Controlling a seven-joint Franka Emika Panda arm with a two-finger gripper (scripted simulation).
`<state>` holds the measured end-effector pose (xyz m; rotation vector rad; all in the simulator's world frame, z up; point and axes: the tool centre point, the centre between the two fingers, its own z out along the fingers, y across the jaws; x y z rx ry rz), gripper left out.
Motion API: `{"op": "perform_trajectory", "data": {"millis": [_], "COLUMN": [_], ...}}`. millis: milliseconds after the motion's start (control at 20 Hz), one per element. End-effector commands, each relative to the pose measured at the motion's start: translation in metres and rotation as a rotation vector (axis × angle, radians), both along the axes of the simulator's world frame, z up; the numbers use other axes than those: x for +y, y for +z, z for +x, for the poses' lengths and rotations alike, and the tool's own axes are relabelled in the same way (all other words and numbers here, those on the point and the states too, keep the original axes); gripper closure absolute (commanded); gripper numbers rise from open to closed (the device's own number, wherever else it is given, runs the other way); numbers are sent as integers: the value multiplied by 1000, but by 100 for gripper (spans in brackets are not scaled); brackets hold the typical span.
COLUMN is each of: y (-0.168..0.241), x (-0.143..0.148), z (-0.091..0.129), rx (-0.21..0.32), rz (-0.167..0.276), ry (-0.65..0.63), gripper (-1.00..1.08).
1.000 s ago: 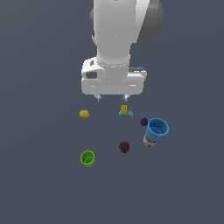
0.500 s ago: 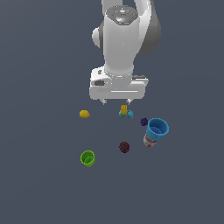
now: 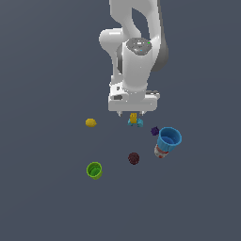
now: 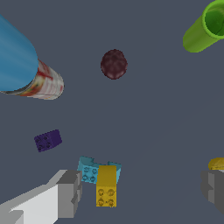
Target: Pick up a designated object from a clutter of objects.
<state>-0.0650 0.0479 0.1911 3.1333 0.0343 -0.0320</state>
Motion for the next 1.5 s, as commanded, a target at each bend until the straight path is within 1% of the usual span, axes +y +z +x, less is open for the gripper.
{"op": "perform_trajectory", "data": {"millis": [0,350,650,900,1150,1450], "y": [-18,-54,-70,-75,-76,-91], "x": [7,20,25,26,26,26], "z": [-16,-54,-75,-82,-82,-82], "rx": [-5,-14,-19,-20,-20,-19], "rz": [2,6,7,8,8,8], "ry": [-2,-8,-11,-12,-12,-11], "gripper": [-92,-92,-92,-92,-92,-92]}}
